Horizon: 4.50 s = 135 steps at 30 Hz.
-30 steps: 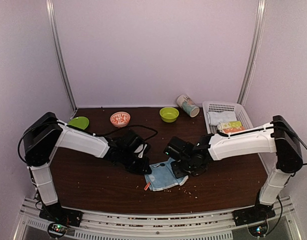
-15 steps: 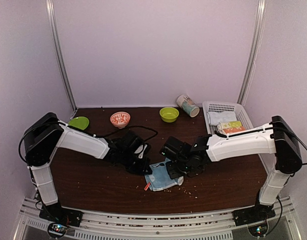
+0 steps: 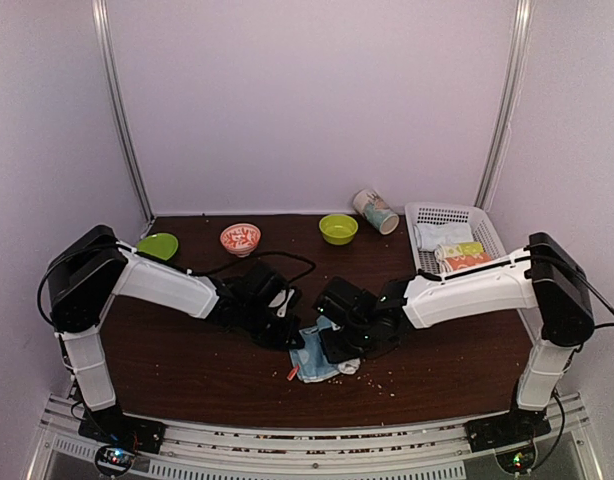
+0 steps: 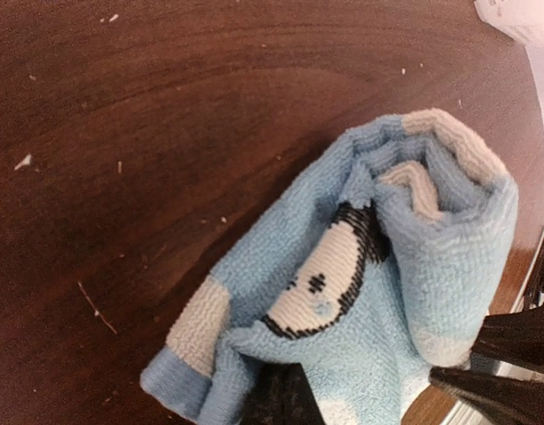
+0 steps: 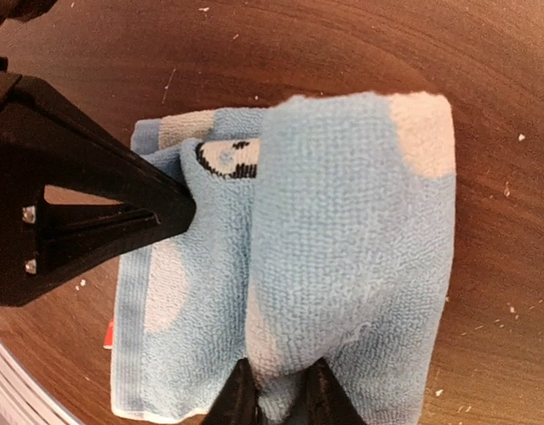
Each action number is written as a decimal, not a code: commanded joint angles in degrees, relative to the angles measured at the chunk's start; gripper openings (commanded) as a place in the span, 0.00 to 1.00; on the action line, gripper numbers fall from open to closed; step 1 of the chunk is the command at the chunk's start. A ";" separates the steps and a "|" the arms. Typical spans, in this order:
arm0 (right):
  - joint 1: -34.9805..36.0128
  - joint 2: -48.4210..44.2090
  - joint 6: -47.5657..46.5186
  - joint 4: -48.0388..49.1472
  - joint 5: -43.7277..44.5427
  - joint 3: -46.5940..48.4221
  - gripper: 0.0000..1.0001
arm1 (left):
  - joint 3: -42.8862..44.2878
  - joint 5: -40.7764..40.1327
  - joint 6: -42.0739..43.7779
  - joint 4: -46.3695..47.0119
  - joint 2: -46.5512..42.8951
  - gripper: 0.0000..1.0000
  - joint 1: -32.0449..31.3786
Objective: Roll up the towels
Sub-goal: Roll the towel at the center of the board.
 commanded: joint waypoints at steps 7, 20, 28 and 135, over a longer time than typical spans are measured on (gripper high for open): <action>-0.12 0.56 0.66 8.63 -7.38 -4.14 0.34 | -0.22 -0.96 1.97 -5.82 -2.80 0.02 -0.44; -0.90 0.32 0.22 15.08 -10.32 -8.53 0.42 | 5.90 -1.20 4.11 -11.13 -9.81 0.20 -0.09; -1.05 -0.51 0.46 15.88 -10.38 -9.58 0.44 | 13.15 2.28 3.65 -8.26 -1.35 0.18 0.33; 2.37 4.46 -4.82 -18.26 20.12 9.78 0.00 | 3.51 6.15 -2.40 5.55 -0.89 0.13 1.06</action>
